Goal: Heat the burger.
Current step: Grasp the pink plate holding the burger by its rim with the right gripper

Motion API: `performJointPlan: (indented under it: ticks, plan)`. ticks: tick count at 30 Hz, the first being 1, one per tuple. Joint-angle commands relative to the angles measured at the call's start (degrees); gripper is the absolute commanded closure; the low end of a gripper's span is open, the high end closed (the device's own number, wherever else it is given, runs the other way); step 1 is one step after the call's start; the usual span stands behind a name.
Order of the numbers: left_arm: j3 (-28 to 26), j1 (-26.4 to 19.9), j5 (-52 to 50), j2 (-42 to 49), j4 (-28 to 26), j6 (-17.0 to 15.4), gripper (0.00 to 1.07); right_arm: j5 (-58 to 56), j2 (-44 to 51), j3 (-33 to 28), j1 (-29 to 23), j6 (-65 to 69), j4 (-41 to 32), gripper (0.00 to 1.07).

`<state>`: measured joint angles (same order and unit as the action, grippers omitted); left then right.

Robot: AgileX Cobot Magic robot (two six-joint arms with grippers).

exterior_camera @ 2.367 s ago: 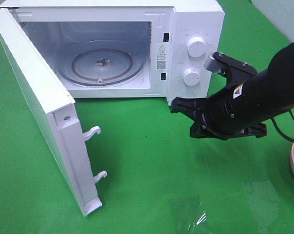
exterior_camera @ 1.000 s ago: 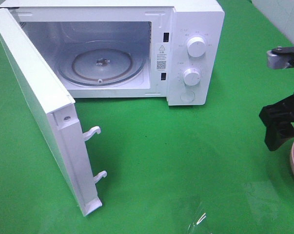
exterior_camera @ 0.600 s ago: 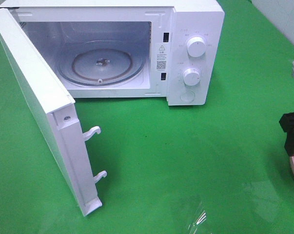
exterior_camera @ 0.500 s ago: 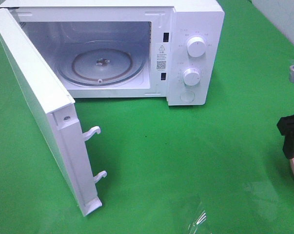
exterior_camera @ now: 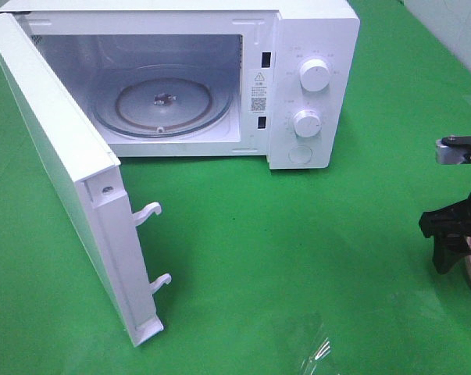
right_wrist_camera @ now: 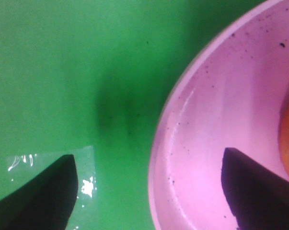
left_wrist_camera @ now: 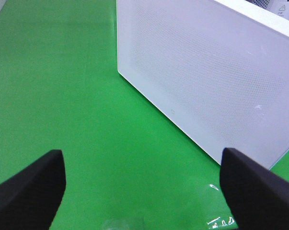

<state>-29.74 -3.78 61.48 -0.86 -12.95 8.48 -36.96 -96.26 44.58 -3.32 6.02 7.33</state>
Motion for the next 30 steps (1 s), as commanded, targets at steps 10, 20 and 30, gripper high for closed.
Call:
performJointPlan:
  ticks: [10,20,30]
  plan:
    - [0.2,-0.1,0.0,0.1,-0.1,0.1,0.26,3.6,-7.0,-0.2,0.5,5.2,6.1,0.31]
    - [0.2,-0.1,0.0,0.1,-0.1,0.1,0.26,3.6,-7.3,-0.2,0.5,7.0,6.1,0.45]
    - [0.2,-0.1,0.0,0.1,-0.1,0.1,0.26,5.6,-7.3,-3.4,0.5,7.7,6.1,0.97]
